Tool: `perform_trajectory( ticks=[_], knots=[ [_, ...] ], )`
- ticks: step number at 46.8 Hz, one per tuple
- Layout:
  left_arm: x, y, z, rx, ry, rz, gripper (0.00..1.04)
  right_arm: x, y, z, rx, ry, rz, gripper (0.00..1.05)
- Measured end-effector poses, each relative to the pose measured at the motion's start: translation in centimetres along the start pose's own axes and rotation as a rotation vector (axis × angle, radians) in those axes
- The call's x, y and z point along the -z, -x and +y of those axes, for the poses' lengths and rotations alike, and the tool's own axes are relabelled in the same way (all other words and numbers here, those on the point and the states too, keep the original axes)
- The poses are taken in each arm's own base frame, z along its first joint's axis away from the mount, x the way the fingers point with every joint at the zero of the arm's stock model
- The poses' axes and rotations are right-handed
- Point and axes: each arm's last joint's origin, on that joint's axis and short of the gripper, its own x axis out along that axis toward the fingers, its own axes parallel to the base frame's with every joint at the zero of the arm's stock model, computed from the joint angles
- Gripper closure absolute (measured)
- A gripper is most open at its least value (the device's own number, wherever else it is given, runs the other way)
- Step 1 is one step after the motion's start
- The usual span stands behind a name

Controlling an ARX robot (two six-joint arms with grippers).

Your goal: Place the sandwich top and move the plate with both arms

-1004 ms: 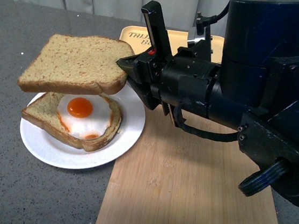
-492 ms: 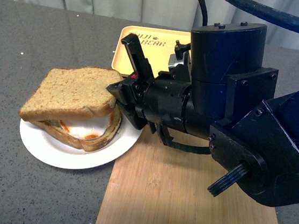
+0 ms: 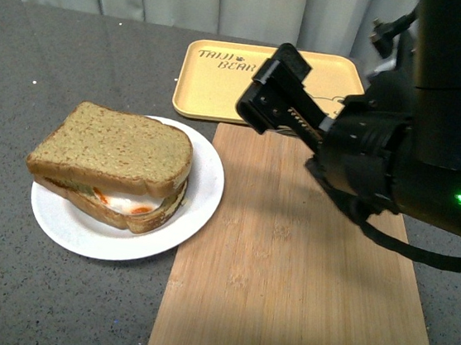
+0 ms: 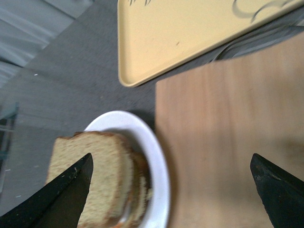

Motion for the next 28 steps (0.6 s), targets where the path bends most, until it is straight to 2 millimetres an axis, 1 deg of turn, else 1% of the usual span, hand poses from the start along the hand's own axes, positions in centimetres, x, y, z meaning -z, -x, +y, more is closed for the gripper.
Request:
perform_trajectory(
  ticks=[1,2,3,4,5,7,8,10,13,14,15,16,19,21,24,28],
  knots=[
    [0.0,0.0,0.0,-0.001,0.000,0.000,0.07,-0.1,0.3,-0.1,0.015,0.033,-0.022,0.09],
    [0.0,0.0,0.0,-0.001,0.000,0.000,0.07,-0.2,0.5,-0.2,0.037,0.101,-0.089,0.12],
    [0.0,0.0,0.0,-0.001,0.000,0.000,0.07,-0.2,0.7,-0.3,0.048,0.123,-0.148,0.16],
    [0.0,0.0,0.0,0.001,0.000,0.000,0.07,-0.2,0.9,-0.8,0.083,0.227,-0.244,0.23],
    [0.0,0.0,0.0,0.001,0.000,0.000,0.07,-0.2,1.2,-1.1,0.102,0.243,-0.294,0.26],
    [0.0,0.0,0.0,0.000,0.000,0.000,0.07,0.0,2.1,-2.1,0.162,0.356,-0.380,0.35],
    [0.0,0.0,0.0,0.000,0.000,0.000,0.07,-0.1,3.1,-2.7,0.198,0.407,-0.447,0.40],
    [0.0,0.0,0.0,-0.001,0.000,0.000,0.07,-0.5,4.6,-3.4,0.239,0.469,-0.526,0.49],
    [0.0,0.0,0.0,-0.002,0.000,-0.001,0.07,-1.3,6.7,-3.8,0.250,0.531,-0.614,0.61],
    [0.0,0.0,0.0,-0.001,0.000,0.000,0.07,-1.6,7.6,-3.9,0.247,0.552,-0.644,0.66],
    [0.0,0.0,0.0,-0.001,0.000,0.000,0.07,-1.7,8.1,-3.9,0.244,0.564,-0.658,0.70],
    [0.0,0.0,0.0,0.000,0.000,0.000,0.07,-1.8,9.1,-4.2,0.242,0.583,-0.675,0.76],
    [0.0,0.0,0.0,0.000,0.000,0.000,0.07,-1.7,11.1,-5.0,0.254,0.619,-0.672,0.87],
    [0.0,0.0,0.0,0.000,0.000,0.000,0.07,-1.5,11.9,-5.4,0.266,0.626,-0.672,0.92],
    [0.0,0.0,0.0,0.000,0.000,-0.001,0.07,-1.4,13.5,-6.0,0.280,0.637,-0.675,1.04],
    [0.0,0.0,0.0,0.000,0.000,-0.001,0.07,-1.2,15.1,-6.4,0.270,0.652,-0.671,1.04]
  ],
)
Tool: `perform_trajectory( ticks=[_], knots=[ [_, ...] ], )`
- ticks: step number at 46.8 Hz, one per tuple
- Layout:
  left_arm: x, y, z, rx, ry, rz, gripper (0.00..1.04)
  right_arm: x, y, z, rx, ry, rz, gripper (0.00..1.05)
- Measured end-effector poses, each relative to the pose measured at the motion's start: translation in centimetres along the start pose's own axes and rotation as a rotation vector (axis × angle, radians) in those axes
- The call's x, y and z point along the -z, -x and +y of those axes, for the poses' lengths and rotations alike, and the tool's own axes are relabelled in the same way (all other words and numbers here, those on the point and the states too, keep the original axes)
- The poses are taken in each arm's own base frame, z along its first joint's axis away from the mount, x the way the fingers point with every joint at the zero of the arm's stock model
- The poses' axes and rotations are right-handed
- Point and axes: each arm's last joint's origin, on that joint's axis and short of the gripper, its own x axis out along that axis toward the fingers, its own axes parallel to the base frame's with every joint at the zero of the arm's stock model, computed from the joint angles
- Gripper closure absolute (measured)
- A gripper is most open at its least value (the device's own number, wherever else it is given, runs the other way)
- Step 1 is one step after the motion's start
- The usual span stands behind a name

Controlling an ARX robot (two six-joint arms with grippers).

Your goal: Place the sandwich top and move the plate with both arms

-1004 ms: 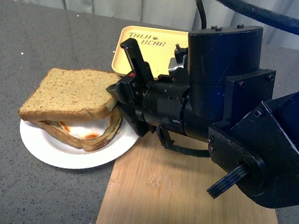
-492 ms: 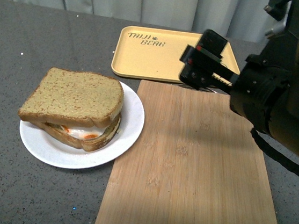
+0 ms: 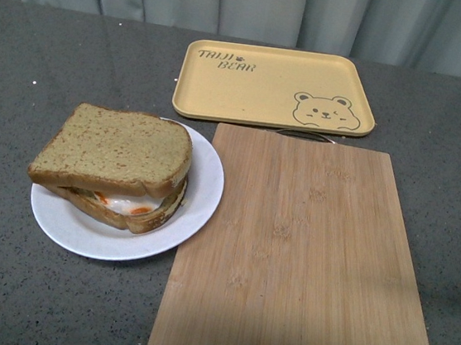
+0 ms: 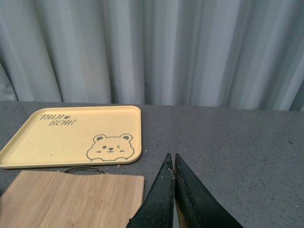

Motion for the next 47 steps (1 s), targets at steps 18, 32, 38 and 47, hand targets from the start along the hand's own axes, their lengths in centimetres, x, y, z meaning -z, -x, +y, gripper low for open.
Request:
perform_trajectory(
  ticks=[18,32,38,47],
  knots=[
    [0.0,0.0,0.0,0.000,0.000,0.000,0.07,-1.7,4.0,-2.4,0.006,0.002,0.001,1.04],
    [0.0,0.0,0.0,0.000,0.000,0.000,0.07,-2.0,5.5,-3.6,0.012,0.000,-0.011,1.04],
    [0.0,0.0,0.0,0.000,0.000,0.000,0.07,-2.1,6.0,-3.6,0.010,0.000,-0.016,1.04],
    [0.0,0.0,0.0,0.000,0.000,0.000,0.07,-2.4,6.8,-3.6,0.010,0.000,-0.026,1.04]
  ],
)
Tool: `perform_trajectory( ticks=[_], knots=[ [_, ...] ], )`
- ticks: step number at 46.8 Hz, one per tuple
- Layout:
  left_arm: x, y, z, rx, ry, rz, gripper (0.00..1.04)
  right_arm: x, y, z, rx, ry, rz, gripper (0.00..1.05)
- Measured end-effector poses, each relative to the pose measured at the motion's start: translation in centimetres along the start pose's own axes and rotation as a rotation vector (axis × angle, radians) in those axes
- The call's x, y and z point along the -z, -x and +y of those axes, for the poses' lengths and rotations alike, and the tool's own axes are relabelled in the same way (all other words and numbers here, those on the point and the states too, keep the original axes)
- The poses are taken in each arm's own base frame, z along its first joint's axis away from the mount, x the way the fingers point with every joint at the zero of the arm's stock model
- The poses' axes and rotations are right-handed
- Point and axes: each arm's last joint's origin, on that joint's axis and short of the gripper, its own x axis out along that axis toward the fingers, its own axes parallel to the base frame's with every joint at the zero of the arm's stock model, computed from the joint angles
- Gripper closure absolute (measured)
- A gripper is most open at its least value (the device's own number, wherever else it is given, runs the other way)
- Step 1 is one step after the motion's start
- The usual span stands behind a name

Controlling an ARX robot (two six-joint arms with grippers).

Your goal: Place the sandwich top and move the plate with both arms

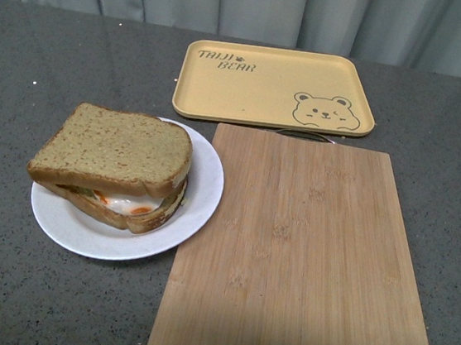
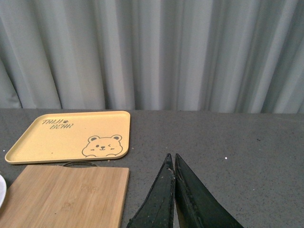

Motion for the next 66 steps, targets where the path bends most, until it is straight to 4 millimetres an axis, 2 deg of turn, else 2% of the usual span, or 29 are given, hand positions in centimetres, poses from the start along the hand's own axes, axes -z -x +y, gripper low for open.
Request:
perform_trajectory(
  ticks=[43,52,55,61,66],
  knots=[
    [0.0,0.0,0.0,0.000,0.000,0.000,0.07,-0.1,1.9,0.0,-0.001,0.000,-0.006,1.04],
    [0.0,0.0,0.0,0.000,0.000,0.000,0.07,0.2,2.9,0.0,-0.003,0.000,-0.001,1.04],
    [0.0,0.0,0.0,0.000,0.000,0.000,0.07,0.2,2.9,0.0,-0.003,0.002,0.000,0.99],
    [0.0,0.0,0.0,0.000,0.000,0.000,0.07,0.2,2.9,0.0,-0.003,0.002,0.001,0.81],
    [0.0,0.0,0.0,0.000,0.000,0.000,0.07,0.2,2.9,0.0,-0.003,0.002,0.000,0.58]
  ],
)
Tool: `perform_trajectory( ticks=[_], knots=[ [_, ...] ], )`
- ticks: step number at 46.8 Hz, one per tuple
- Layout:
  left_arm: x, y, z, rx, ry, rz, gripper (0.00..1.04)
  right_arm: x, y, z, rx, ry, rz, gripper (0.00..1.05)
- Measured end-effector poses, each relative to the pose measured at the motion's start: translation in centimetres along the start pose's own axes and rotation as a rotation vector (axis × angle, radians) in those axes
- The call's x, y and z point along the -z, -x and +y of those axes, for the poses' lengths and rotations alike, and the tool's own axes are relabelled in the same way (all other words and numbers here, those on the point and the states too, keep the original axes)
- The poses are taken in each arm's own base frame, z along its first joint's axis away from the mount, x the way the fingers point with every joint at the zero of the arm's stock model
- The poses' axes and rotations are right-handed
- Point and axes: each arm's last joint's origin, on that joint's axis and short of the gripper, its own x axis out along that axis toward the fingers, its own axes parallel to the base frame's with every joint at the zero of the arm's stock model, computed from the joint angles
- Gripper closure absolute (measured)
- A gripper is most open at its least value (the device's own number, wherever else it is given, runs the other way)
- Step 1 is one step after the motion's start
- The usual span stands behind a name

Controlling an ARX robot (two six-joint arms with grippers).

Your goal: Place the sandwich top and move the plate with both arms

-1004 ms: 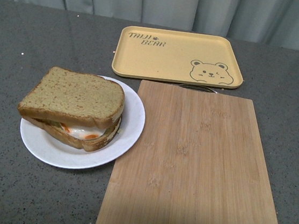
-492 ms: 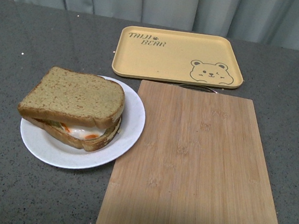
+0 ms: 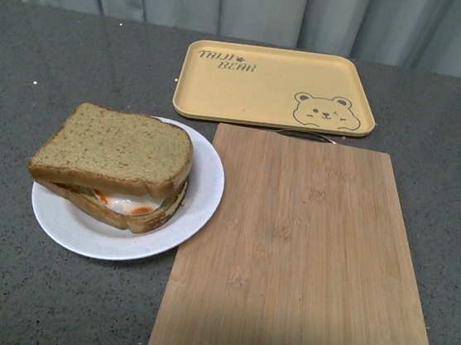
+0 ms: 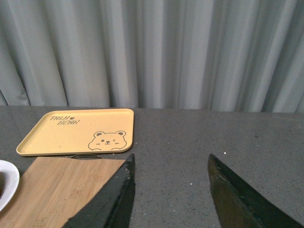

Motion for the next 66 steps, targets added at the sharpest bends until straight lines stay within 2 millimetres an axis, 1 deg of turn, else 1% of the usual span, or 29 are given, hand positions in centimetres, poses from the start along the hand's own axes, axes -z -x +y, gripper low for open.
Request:
perform_trajectory(
  ticks=[3,4,7,9,10,12,13,18,21,22,24,26,32,38,48,58,66],
  knots=[
    [0.1,0.0,0.0,0.001,0.006,0.013,0.07,0.0,0.0,0.0,0.000,0.000,0.000,0.44],
    [0.1,0.0,0.0,0.004,0.024,0.055,0.07,0.0,0.0,0.0,0.000,0.000,0.000,0.40],
    [0.7,-0.5,-0.1,0.002,0.114,0.284,0.07,0.0,0.0,0.0,0.000,0.000,0.000,0.26],
    [1.2,-1.1,-0.1,-0.003,0.166,0.363,0.07,0.0,0.0,0.0,0.000,0.000,0.000,0.17],
    [1.3,-1.3,-0.1,-0.004,0.177,0.374,0.07,0.0,0.0,0.0,0.000,0.000,0.000,0.15],
    [1.4,-1.8,0.0,-0.016,0.210,0.403,0.07,0.0,0.0,0.0,0.000,0.000,0.000,0.09],
    [1.3,-2.2,0.0,-0.022,0.235,0.418,0.07,0.0,0.0,0.0,0.000,0.000,0.000,0.08],
    [1.1,-4.1,-0.3,-0.030,0.329,0.467,0.07,0.0,0.0,0.0,0.000,0.000,0.000,0.10],
    [1.2,-5.7,-0.8,-0.015,0.398,0.508,0.07,0.0,0.0,0.0,0.000,0.000,0.000,0.10],
    [1.4,-6.5,-1.1,-0.011,0.433,0.535,0.07,0.0,0.0,0.0,0.000,0.000,0.000,0.09],
    [2.1,-7.7,-1.6,-0.013,0.487,0.595,0.07,0.0,0.0,0.0,0.000,0.000,0.000,0.09],
    [2.9,-8.6,-1.9,-0.021,0.541,0.657,0.07,0.0,0.0,0.0,0.000,0.000,0.000,0.09],
    [5.3,-10.4,-2.4,-0.117,0.683,0.804,0.07,0.0,0.0,0.0,0.000,0.000,0.000,0.09],
    [6.8,-11.3,-2.7,-0.195,0.781,0.869,0.07,0.0,0.0,0.0,0.000,0.000,0.000,0.09],
    [7.9,-12.6,-3.7,-0.225,0.855,0.881,0.07,0.0,0.0,0.0,0.000,0.000,0.000,0.09],
    [9.4,-12.8,-4.9,-0.230,0.861,0.935,0.07,0.0,0.0,0.0,0.000,0.000,0.000,0.09],
    [10.5,-12.9,-5.1,-0.264,0.877,0.959,0.07,0.0,0.0,0.0,0.000,0.000,0.000,0.09]
  ],
)
